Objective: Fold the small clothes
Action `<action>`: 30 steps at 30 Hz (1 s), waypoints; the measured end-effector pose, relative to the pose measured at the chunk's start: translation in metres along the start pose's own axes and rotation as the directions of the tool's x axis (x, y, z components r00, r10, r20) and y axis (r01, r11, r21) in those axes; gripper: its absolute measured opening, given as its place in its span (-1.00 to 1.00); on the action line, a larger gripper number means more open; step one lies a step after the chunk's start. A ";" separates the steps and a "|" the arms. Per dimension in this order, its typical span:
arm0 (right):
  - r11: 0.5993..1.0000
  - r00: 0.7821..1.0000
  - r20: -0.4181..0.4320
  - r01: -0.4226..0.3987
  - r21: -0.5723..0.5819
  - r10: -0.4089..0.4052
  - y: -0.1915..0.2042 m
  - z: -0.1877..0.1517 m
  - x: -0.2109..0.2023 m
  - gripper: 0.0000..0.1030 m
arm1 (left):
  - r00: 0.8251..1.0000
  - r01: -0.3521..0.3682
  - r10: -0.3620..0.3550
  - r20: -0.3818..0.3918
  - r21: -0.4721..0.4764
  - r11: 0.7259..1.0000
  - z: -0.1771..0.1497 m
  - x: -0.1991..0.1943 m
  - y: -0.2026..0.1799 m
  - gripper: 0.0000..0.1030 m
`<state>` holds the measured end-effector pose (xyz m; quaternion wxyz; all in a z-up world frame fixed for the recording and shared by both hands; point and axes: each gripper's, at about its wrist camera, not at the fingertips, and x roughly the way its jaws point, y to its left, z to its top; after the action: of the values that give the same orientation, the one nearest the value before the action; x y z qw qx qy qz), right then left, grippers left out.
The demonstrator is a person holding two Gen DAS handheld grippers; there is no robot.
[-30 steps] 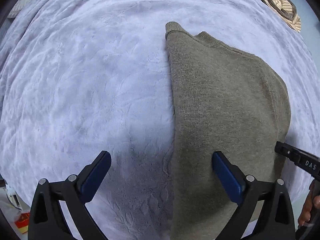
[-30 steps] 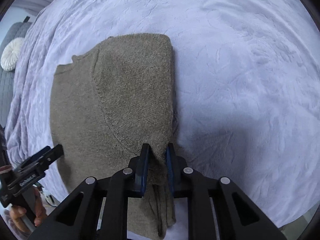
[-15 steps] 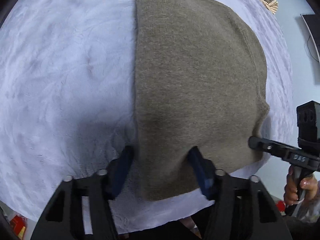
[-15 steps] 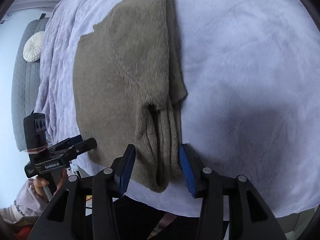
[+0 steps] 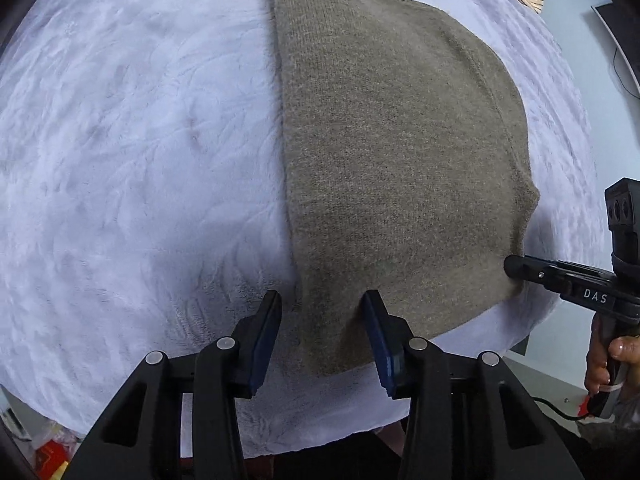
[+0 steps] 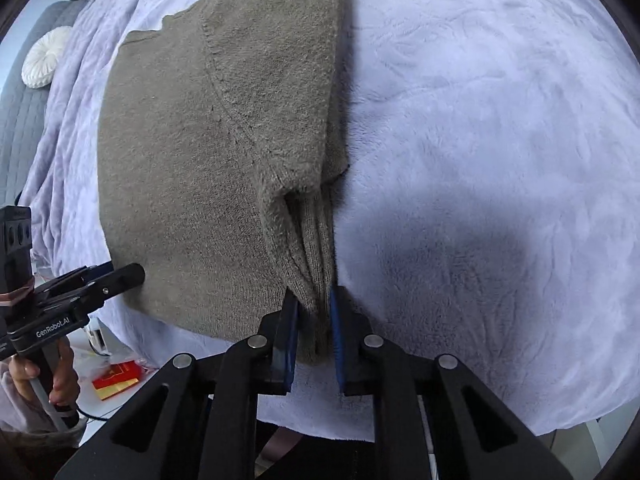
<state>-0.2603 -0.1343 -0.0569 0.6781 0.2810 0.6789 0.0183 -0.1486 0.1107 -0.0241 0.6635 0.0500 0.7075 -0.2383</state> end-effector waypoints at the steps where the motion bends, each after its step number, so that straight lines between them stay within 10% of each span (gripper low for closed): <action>1: 1.000 1.000 -0.001 -0.016 0.024 0.016 -0.004 -0.001 -0.002 -0.69 | 1.000 -0.002 0.002 -0.002 -0.011 1.000 -0.001 -0.002 0.003 -0.14; 3: 0.997 0.999 0.000 -0.038 0.069 0.038 -0.007 -0.003 -0.005 -0.69 | 1.000 -0.009 0.009 0.006 -0.042 0.999 -0.001 -0.011 0.012 -0.13; 6: 0.995 1.000 0.010 -0.028 0.093 0.028 -0.006 -0.005 -0.016 -0.69 | 0.993 -0.092 0.099 0.067 -0.104 0.990 0.002 -0.030 0.018 0.69; 17: 0.999 0.972 0.230 0.037 0.020 -0.040 0.021 0.041 -0.075 -0.69 | 0.962 -0.134 0.137 0.235 -0.027 0.991 0.082 -0.056 -0.016 0.72; 23: 0.987 0.983 0.104 0.156 -0.038 -0.152 0.028 0.086 -0.025 -0.70 | 0.974 -0.169 0.168 0.150 -0.009 0.986 0.100 -0.009 -0.016 0.76; 30: 0.995 0.987 0.124 0.102 0.008 -0.102 0.013 0.075 -0.040 -0.69 | 0.966 -0.199 0.198 0.166 -0.012 0.980 0.093 -0.023 -0.021 0.76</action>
<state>-0.1888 -0.1668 -0.0212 0.7190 0.2469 0.6487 -0.0345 -0.0692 0.0605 0.0033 0.7405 0.1019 0.6407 -0.1756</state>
